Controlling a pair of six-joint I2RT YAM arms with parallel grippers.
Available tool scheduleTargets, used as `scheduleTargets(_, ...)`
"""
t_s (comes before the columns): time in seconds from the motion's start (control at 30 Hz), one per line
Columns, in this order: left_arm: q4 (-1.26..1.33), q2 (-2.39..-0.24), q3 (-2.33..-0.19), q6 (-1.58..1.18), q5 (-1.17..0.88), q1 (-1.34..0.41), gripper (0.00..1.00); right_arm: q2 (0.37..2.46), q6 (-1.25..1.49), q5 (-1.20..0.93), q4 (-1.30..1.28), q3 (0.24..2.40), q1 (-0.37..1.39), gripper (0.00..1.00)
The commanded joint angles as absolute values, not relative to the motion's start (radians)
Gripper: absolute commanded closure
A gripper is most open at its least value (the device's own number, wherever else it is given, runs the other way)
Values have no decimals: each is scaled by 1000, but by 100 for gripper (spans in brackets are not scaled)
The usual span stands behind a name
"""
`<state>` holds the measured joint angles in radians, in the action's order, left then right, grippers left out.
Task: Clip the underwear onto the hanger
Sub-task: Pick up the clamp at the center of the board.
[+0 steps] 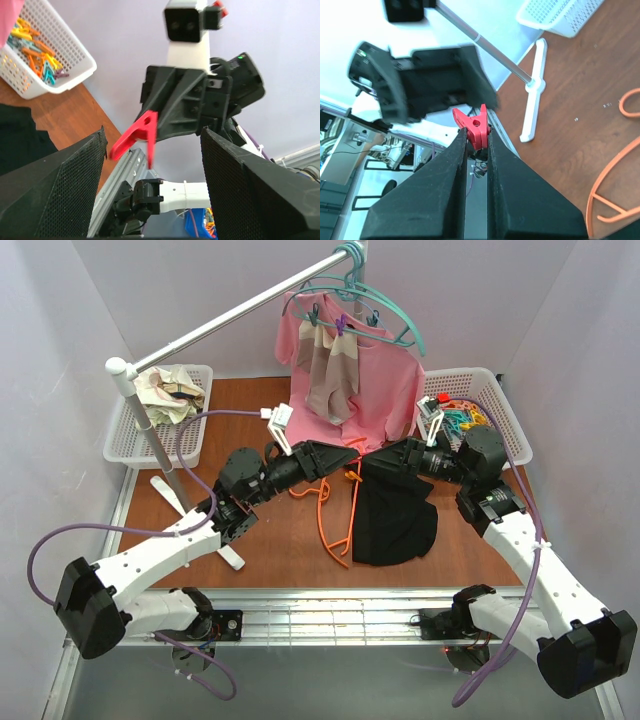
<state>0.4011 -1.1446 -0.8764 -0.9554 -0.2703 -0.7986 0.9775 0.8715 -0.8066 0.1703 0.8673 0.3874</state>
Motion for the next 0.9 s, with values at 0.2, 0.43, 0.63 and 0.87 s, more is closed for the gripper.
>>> scheduleTargets(0.2,413,-1178,-905,-979,-161,-838,32,977,963,-833,333,858,394,99)
scheduleTargets(0.43,457,-1180,-897,-986,-161,-850,35,980,969,-838,342,841,397,99)
scheduleTargets(0.63,469,-1193,-900,-1002,-202,-856,48,982,969,-827,344,835,397,99)
scheduleTargets(0.87,472,-1204,-902,-1020,-233,-864,54,973,969,-815,344,830,397,99)
